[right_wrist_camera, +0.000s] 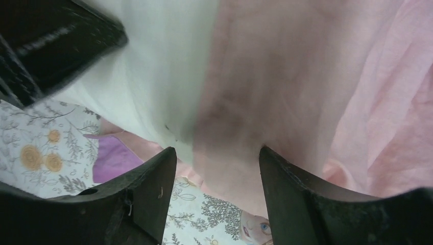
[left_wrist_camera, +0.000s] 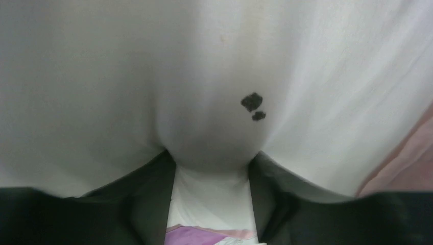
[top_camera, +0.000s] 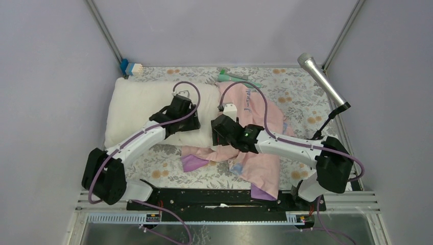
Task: Put the pillow into the pillowcase
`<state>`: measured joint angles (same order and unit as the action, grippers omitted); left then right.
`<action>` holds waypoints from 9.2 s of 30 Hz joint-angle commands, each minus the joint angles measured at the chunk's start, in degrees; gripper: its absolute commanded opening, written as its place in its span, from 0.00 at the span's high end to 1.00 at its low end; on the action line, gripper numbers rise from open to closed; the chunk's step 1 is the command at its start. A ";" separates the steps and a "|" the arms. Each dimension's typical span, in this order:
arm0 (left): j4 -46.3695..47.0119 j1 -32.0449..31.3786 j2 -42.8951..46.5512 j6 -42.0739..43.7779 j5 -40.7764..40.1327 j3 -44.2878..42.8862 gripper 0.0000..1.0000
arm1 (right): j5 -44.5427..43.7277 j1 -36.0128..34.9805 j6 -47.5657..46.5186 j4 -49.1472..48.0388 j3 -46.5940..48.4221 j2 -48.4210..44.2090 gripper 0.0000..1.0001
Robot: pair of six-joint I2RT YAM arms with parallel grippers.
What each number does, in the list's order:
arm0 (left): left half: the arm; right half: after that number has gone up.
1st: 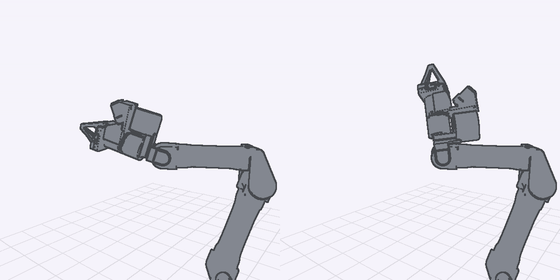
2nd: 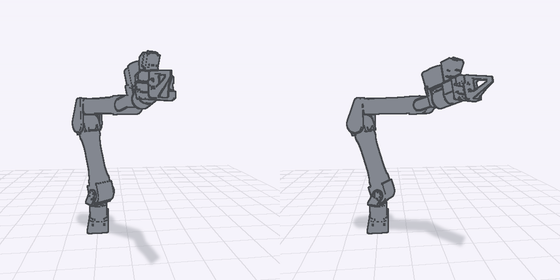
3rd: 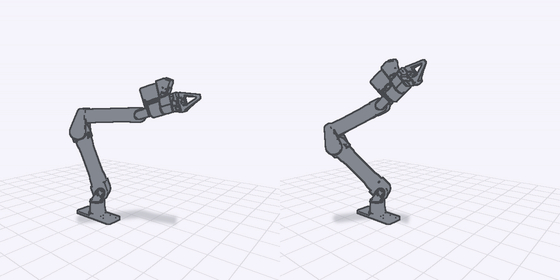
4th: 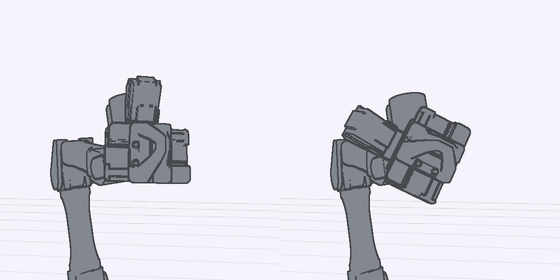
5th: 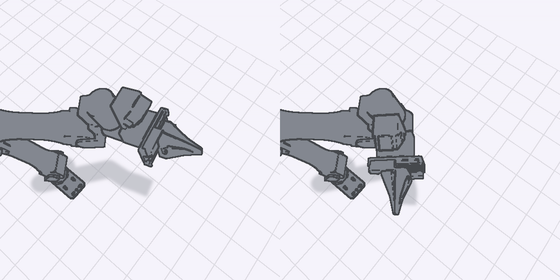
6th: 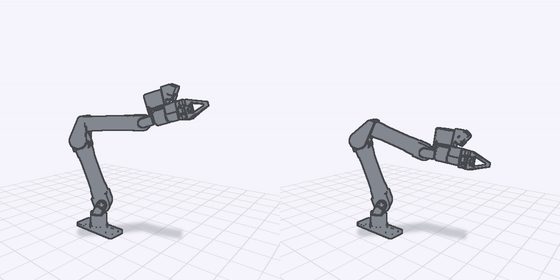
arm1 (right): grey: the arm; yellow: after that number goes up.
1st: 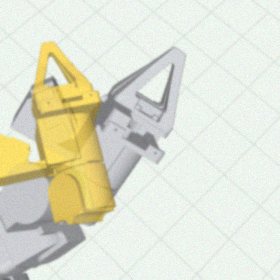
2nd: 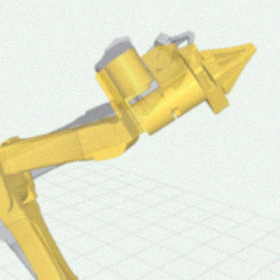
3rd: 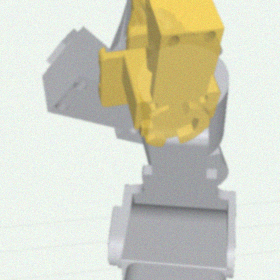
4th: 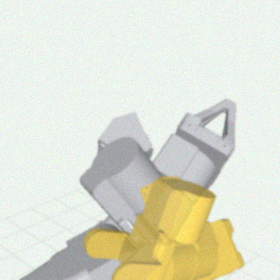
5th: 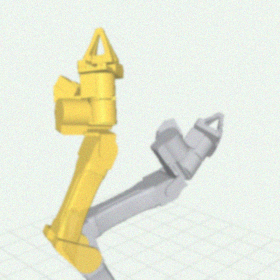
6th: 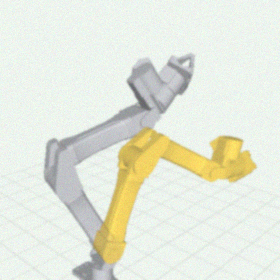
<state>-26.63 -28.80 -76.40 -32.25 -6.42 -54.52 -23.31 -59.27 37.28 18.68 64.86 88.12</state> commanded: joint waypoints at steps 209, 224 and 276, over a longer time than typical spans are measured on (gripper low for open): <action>8.73 -5.50 19.21 -28.08 -13.21 12.51 1.00 | 5.18 -1.75 -22.37 -8.13 15.92 6.39 1.00; 24.20 -6.45 11.12 -41.29 -2.05 24.67 1.00 | 19.01 -3.53 -17.03 -15.83 -10.24 -7.80 0.75; 28.43 -7.59 21.57 -44.39 2.57 45.74 1.00 | -29.34 12.95 -34.12 14.59 75.85 49.69 0.62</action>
<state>16.49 -35.09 -53.58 -73.56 -9.61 -12.60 -49.04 -47.33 7.51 36.32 135.17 136.09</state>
